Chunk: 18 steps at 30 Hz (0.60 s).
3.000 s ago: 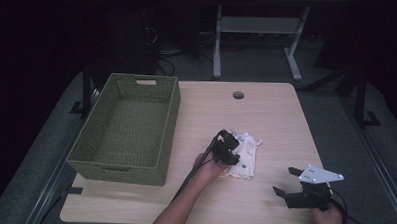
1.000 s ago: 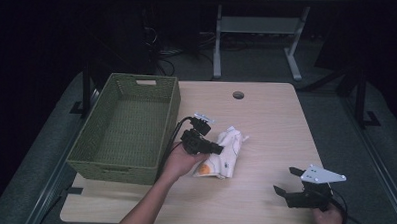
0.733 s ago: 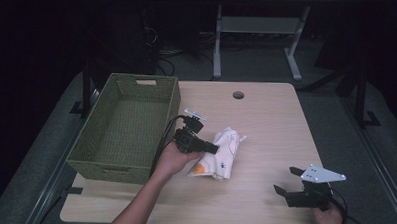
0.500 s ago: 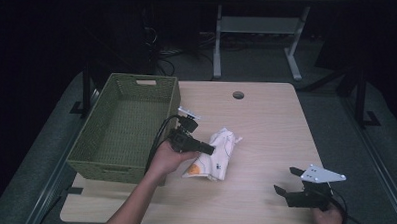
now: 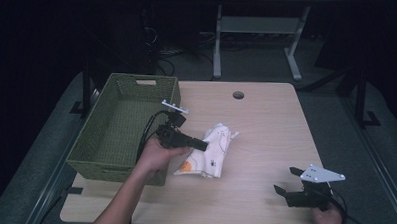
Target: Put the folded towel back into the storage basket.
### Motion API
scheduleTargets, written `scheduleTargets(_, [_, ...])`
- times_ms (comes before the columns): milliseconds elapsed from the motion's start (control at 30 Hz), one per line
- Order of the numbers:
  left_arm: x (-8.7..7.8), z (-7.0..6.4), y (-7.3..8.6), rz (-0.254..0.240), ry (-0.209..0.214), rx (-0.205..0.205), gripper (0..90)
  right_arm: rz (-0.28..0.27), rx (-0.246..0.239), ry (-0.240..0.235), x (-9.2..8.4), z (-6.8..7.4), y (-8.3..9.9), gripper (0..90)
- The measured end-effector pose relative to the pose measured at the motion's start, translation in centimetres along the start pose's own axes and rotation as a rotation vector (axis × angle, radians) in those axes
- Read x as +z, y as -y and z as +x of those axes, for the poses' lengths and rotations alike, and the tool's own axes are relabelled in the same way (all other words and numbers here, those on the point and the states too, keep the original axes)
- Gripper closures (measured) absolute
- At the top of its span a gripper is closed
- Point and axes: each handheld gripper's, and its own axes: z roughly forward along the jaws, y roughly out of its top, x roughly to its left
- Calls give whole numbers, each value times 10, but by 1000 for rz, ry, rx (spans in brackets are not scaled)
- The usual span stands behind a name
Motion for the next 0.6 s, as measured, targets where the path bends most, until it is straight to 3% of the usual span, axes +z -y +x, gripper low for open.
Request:
scheduleTargets(167, [-16,3,2,-22,20,-10,825,6,-3,-1,1,1,0,140])
scheduleTargets(300, [-27,5,2,-21,14,-7,826,14,0,-4,2,2,0,140])
scheduleTargets(600, [-51,13,6,-80,30,-34,825,16,-2,-2,3,1,-1,140])
